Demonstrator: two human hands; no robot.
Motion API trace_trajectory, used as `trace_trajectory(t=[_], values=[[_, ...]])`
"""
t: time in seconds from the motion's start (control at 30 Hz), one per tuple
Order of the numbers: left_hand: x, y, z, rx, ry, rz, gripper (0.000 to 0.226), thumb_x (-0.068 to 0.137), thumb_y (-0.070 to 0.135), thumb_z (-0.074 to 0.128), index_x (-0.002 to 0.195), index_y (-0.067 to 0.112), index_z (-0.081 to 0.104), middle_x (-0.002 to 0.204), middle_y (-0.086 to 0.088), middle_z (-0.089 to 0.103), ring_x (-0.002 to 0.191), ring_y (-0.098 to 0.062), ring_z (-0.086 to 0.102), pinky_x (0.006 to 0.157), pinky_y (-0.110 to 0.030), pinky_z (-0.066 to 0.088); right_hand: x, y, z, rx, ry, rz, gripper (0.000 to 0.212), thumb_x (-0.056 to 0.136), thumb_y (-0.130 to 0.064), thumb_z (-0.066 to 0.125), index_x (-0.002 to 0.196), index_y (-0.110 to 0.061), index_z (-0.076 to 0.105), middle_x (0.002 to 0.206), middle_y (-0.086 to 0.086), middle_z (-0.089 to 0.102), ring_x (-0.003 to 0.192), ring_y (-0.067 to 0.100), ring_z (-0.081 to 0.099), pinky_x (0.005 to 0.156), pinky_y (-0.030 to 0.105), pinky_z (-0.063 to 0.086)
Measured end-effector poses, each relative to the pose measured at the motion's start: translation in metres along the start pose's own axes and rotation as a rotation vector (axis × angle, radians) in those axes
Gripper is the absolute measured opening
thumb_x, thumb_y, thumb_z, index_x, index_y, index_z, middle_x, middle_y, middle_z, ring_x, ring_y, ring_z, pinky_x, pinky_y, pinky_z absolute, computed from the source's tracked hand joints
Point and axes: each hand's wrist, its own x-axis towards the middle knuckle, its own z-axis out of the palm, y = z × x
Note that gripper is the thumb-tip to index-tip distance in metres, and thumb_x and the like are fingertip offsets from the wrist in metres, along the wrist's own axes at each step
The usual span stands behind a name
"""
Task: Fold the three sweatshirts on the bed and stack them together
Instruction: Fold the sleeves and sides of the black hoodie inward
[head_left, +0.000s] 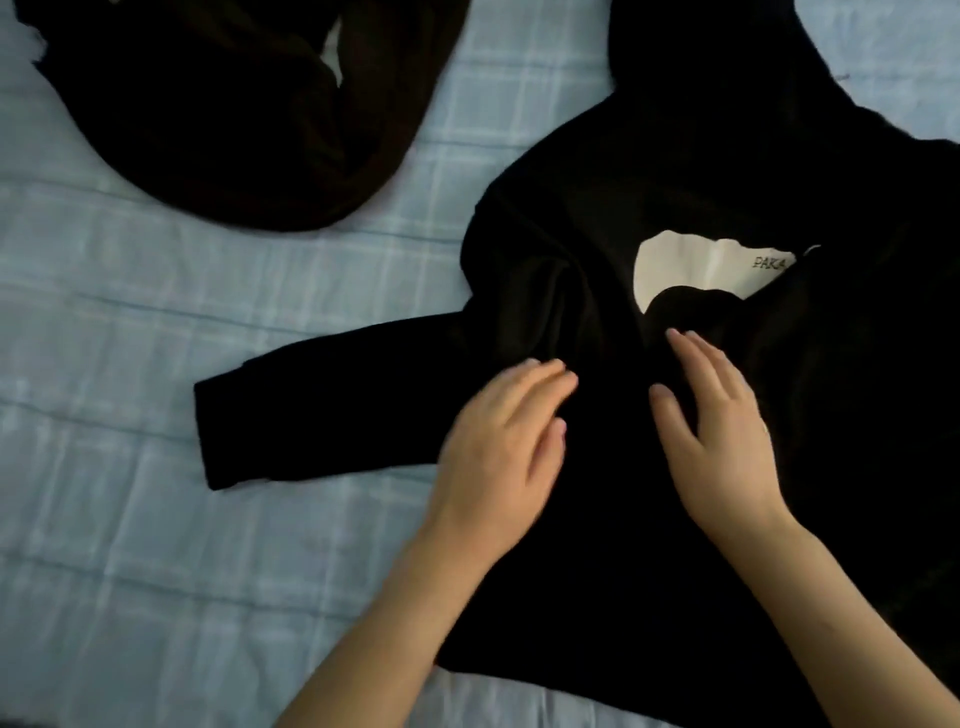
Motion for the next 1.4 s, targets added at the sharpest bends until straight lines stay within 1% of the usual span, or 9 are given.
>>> trace_trajectory(t=[0.1,0.23,0.33,0.43,0.6,0.7,0.93,1.17,1.4], values=[[0.001,-0.080,-0.073,0.306,0.078,-0.171,0.045,0.097,0.028,0.054,0.137,0.009,0.054,0.141,-0.013,0.053,0.132,-0.032,0.046,0.112,-0.043,0.034,-0.013,-0.072,0.041,0.008,0.061,-0.147,0.057,0.099,-0.041,0.042,0.154,-0.033,0.032,0.162,-0.008,0.027,0.152,0.017,0.016,0.123,0.038,0.013],[-0.001,-0.158,-0.118,0.435,-0.340,-0.394,0.050,0.094,0.040,0.060,0.136,0.014,0.054,0.141,-0.011,0.052,0.133,-0.032,0.044,0.110,-0.043,0.031,-0.016,-0.109,0.097,-0.151,-0.055,-0.106,0.059,0.102,-0.035,0.045,0.158,-0.034,0.023,0.166,-0.006,0.016,0.155,0.022,0.002,0.125,0.047,0.004],[-0.007,-0.173,-0.140,0.319,-0.242,-0.278,0.018,0.094,0.041,0.056,0.103,0.026,0.056,0.092,-0.003,0.069,0.086,-0.032,0.065,0.067,-0.038,0.046,-0.019,-0.110,0.111,-0.253,-0.025,-0.088,0.060,0.102,-0.040,0.041,0.158,-0.033,0.021,0.167,-0.005,0.015,0.155,0.026,0.001,0.124,0.051,0.002],[-0.025,-0.203,-0.193,0.366,-0.048,-0.293,0.026,0.089,0.059,0.047,0.102,0.037,0.052,0.078,0.002,0.070,0.069,-0.029,0.068,0.056,-0.032,0.048,-0.020,-0.121,0.106,-0.222,0.045,-0.138,0.058,0.100,-0.047,0.033,0.157,-0.039,0.023,0.166,-0.007,0.018,0.154,0.028,0.003,0.123,0.051,0.001],[-0.069,-0.309,-0.297,0.447,0.023,-0.611,0.043,0.092,0.066,0.043,0.107,0.027,0.056,0.091,-0.009,0.068,0.084,-0.035,0.065,0.076,-0.053,0.055,-0.014,-0.148,0.120,-0.340,-0.069,-0.242,0.056,0.103,-0.049,0.027,0.157,-0.041,0.018,0.167,-0.006,0.014,0.155,0.025,0.000,0.122,0.052,-0.001],[-0.065,-0.314,-0.287,0.576,-0.017,-0.697,0.027,0.093,0.027,0.060,0.114,0.012,0.062,0.102,-0.029,0.064,0.092,-0.046,0.061,0.082,-0.057,0.050,-0.004,-0.157,0.136,-0.399,-0.102,-0.272,0.056,0.104,-0.045,0.031,0.158,-0.038,0.017,0.167,-0.002,0.014,0.155,0.026,0.000,0.123,0.054,0.000],[-0.014,-0.248,-0.180,0.685,-0.082,-0.125,0.056,0.099,0.042,0.036,0.151,0.022,0.037,0.156,-0.009,0.037,0.143,-0.033,0.033,0.115,-0.059,0.018,0.033,-0.173,0.168,-0.396,0.004,-0.369,0.057,0.102,-0.044,0.028,0.158,-0.035,0.020,0.166,0.000,0.020,0.154,0.026,0.009,0.123,0.052,0.004],[-0.016,-0.284,-0.156,0.543,-0.270,-0.255,0.059,0.102,0.048,0.023,0.157,0.032,0.007,0.166,0.003,0.003,0.152,-0.019,-0.001,0.122,-0.048,0.000,0.073,-0.170,0.207,-0.537,-0.153,-0.320,0.057,0.103,-0.047,0.025,0.158,-0.041,0.011,0.167,-0.003,0.013,0.155,0.025,0.004,0.123,0.052,0.001],[-0.112,-0.227,-0.184,0.050,0.382,-0.547,0.041,0.094,0.010,0.061,0.135,0.013,0.056,0.118,-0.005,0.052,0.101,-0.011,0.055,0.091,-0.025,0.047,0.034,-0.230,0.220,-0.334,-0.193,-0.516,0.059,0.099,-0.048,0.027,0.157,-0.034,0.026,0.164,-0.002,0.026,0.153,0.026,0.015,0.123,0.053,0.008]])
